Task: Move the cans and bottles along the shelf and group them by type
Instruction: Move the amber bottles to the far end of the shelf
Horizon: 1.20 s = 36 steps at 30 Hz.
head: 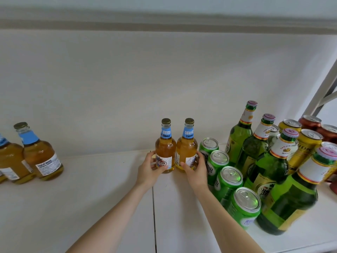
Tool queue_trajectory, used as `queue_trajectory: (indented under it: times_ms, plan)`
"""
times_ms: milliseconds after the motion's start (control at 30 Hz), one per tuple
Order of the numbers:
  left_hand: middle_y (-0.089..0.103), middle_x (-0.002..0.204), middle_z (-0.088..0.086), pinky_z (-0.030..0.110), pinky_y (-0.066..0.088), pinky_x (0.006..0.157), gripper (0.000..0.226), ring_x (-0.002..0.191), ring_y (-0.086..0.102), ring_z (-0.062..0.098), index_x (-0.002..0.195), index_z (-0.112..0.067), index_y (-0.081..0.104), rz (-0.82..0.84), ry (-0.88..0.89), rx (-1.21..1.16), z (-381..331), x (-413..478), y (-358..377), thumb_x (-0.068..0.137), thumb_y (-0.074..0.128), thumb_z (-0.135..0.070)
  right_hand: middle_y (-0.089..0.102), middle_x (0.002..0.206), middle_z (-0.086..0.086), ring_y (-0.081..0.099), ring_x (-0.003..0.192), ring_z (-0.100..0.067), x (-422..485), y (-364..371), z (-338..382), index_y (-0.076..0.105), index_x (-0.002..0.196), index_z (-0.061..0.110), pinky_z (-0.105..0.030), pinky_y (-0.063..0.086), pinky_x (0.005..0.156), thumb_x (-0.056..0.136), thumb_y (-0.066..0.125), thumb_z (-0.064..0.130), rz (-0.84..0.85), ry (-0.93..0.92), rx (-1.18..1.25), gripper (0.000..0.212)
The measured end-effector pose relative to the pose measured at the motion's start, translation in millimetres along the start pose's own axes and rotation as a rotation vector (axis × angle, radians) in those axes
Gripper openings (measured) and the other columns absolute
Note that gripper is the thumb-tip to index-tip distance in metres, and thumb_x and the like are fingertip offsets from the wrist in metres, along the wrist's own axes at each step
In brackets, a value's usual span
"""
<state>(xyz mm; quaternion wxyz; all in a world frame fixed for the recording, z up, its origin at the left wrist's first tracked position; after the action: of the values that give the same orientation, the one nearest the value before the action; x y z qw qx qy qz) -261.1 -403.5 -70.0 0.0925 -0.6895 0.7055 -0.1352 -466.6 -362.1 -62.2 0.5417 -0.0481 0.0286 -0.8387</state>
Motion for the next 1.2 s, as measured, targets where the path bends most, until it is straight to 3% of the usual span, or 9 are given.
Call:
queue_trajectory:
  times_ms: [167,233,333,433,633,733,867,967,1200]
  plan:
    - [0.061,0.135,0.001,0.037,0.049,0.099,0.073,0.122,0.057,0.019,0.145,-0.023,0.041,0.063,0.066,0.199,-8.8,-6.2,-6.5,0.083,0.078,-0.029,0.054,0.119,0.014,0.051,0.111,-0.003,-5.8,-1.2,8.4,0.042,0.142,0.020,-0.023,0.043,0.093,0.082,0.077,0.010,-0.003,-0.019,-0.109,0.070]
    - [0.057,0.139,0.001,0.036,0.046,0.102,0.071,0.129,0.052,0.021,0.147,-0.022,0.041,0.075,0.109,0.314,-11.8,-11.5,-11.7,0.085,0.075,-0.030,0.058,0.123,0.011,0.056,0.114,-0.010,-11.5,-2.7,11.7,0.043,0.140,0.018,-0.024,0.044,0.092,0.082,0.077,0.012,-0.013,-0.035,-0.169,0.068]
    - [0.055,0.140,0.004,0.035,0.042,0.102,0.067,0.129,0.049,0.024,0.146,-0.017,0.043,0.037,0.166,0.511,-13.9,-22.2,-25.3,0.088,0.071,-0.033,0.059,0.135,-0.001,0.057,0.121,-0.023,-22.9,-5.6,16.0,0.041,0.140,0.017,-0.039,0.049,0.098,0.085,0.074,0.027,-0.027,-0.038,-0.312,0.065]
    - [0.054,0.140,0.006,0.036,0.040,0.101,0.060,0.131,0.044,0.026,0.143,-0.015,0.045,0.005,0.238,0.655,-16.8,-37.5,-39.7,0.091,0.065,-0.036,0.055,0.137,-0.007,0.055,0.122,-0.029,-36.4,-8.2,22.3,0.037,0.143,0.018,-0.046,0.051,0.093,0.088,0.068,0.037,-0.030,-0.054,-0.542,0.066]
    - [0.041,0.154,0.007,0.042,0.024,0.118,0.060,0.145,0.030,0.028,0.148,-0.015,0.040,-0.001,0.387,1.001,-24.0,-67.6,-57.8,0.097,0.051,-0.044,0.028,0.158,-0.003,0.030,0.141,-0.027,-70.6,-2.0,34.9,0.017,0.154,0.021,-0.049,0.036,0.108,0.090,0.058,0.044,0.019,-0.175,-1.026,0.079]
    - [0.039,0.155,0.007,0.050,0.022,0.117,0.058,0.146,0.029,0.028,0.147,-0.016,0.043,-0.011,0.420,1.079,-32.1,-85.1,-64.5,0.097,0.052,-0.043,0.015,0.164,-0.003,0.017,0.148,-0.026,-87.4,3.4,37.4,0.007,0.156,0.022,-0.050,0.023,0.115,0.091,0.052,0.051,0.049,-0.236,-1.169,0.083]
    - [0.047,0.150,0.011,0.058,0.027,0.113,0.057,0.142,0.038,0.032,0.141,-0.013,0.053,-0.030,0.460,1.151,-44.4,-110.8,-71.8,0.090,0.065,-0.037,0.012,0.164,-0.005,0.009,0.151,-0.025,-109.9,7.1,47.5,0.005,0.156,0.024,-0.053,0.010,0.118,0.092,0.050,0.053,0.069,-0.334,-1.269,0.083]
    - [0.054,0.143,0.014,0.061,0.035,0.107,0.058,0.136,0.046,0.035,0.133,-0.011,0.061,-0.060,0.496,1.180,-50.5,-129.1,-77.7,0.082,0.076,-0.034,0.010,0.165,-0.006,0.006,0.151,-0.026,-129.5,7.6,55.2,0.006,0.155,0.024,-0.054,0.005,0.118,0.092,0.051,0.050,0.076,-0.386,-1.302,0.082]
    - [0.055,0.142,0.012,0.060,0.038,0.105,0.061,0.133,0.049,0.033,0.133,-0.014,0.062,-0.093,0.532,1.231,-48.9,-178.2,-98.3,0.078,0.078,-0.036,0.007,0.165,-0.008,0.002,0.152,-0.028,-186.1,10.2,61.7,0.004,0.155,0.023,-0.056,-0.002,0.118,0.094,0.049,0.048,0.110,-0.408,-1.336,0.080]
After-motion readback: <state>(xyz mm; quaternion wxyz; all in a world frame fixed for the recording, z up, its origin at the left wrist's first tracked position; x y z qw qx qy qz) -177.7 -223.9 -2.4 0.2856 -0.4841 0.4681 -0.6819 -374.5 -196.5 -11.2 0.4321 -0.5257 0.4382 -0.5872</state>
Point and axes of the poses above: each hand's wrist, its own x-axis towards the middle knuckle, its own y-axis out of the palm, z = x × y, the point moved 9 cm from there along x, towards the middle knuckle
